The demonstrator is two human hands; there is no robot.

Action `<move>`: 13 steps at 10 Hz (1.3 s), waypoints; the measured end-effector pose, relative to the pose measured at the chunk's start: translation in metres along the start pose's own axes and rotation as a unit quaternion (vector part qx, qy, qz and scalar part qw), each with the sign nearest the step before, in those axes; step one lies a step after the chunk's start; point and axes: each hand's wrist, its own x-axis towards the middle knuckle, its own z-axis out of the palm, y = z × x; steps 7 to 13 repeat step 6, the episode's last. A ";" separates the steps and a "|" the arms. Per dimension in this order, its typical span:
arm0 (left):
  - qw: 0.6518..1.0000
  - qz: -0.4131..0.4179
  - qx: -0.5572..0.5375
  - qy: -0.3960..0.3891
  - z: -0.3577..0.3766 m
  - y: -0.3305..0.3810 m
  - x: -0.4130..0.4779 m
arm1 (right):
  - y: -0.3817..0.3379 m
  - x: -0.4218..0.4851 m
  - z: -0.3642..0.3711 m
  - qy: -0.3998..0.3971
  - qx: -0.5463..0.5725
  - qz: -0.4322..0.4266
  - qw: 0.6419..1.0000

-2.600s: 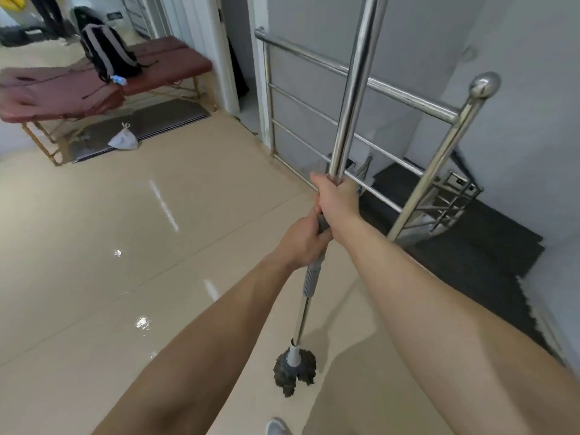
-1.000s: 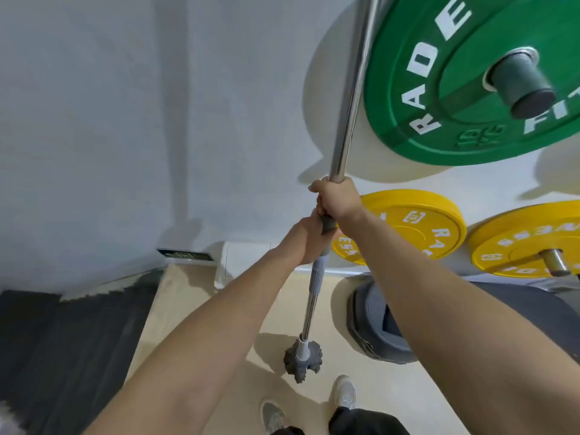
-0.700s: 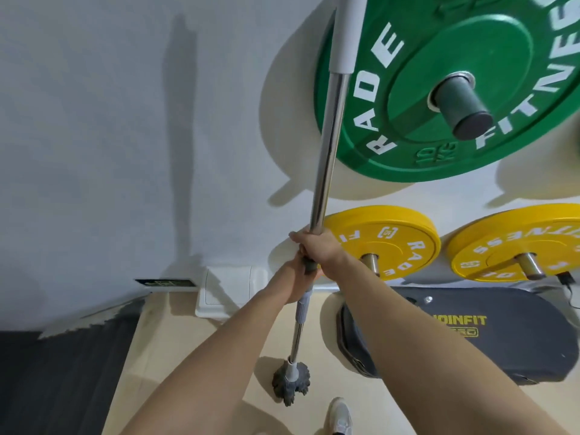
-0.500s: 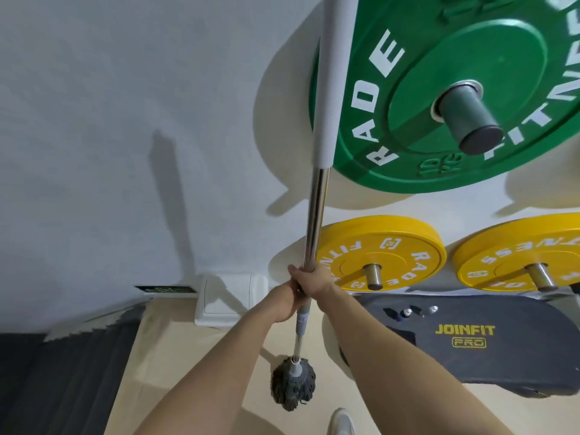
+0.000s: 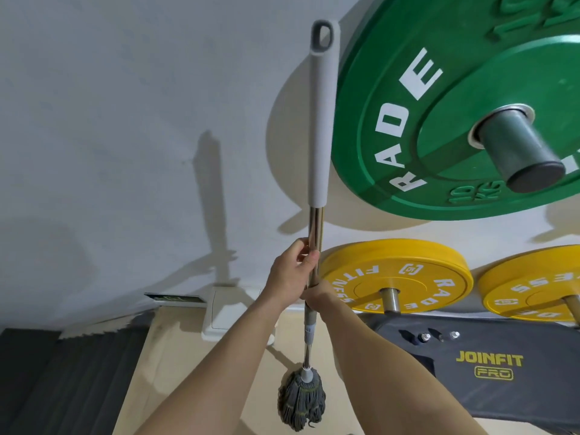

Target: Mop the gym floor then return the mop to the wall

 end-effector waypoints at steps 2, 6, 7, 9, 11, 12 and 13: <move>0.998 -0.010 0.061 0.012 0.001 -0.004 0.033 | -0.006 0.017 0.006 0.038 -0.011 -0.024 0.999; 0.979 -0.084 0.186 0.009 0.004 0.011 0.053 | -0.049 -0.031 -0.044 0.089 -0.048 -0.096 0.990; 0.979 -0.084 0.186 0.009 0.004 0.011 0.053 | -0.049 -0.031 -0.044 0.089 -0.048 -0.096 0.990; 0.979 -0.084 0.186 0.009 0.004 0.011 0.053 | -0.049 -0.031 -0.044 0.089 -0.048 -0.096 0.990; 0.979 -0.084 0.186 0.009 0.004 0.011 0.053 | -0.049 -0.031 -0.044 0.089 -0.048 -0.096 0.990; 0.979 -0.084 0.186 0.009 0.004 0.011 0.053 | -0.049 -0.031 -0.044 0.089 -0.048 -0.096 0.990; 0.979 -0.084 0.186 0.009 0.004 0.011 0.053 | -0.049 -0.031 -0.044 0.089 -0.048 -0.096 0.990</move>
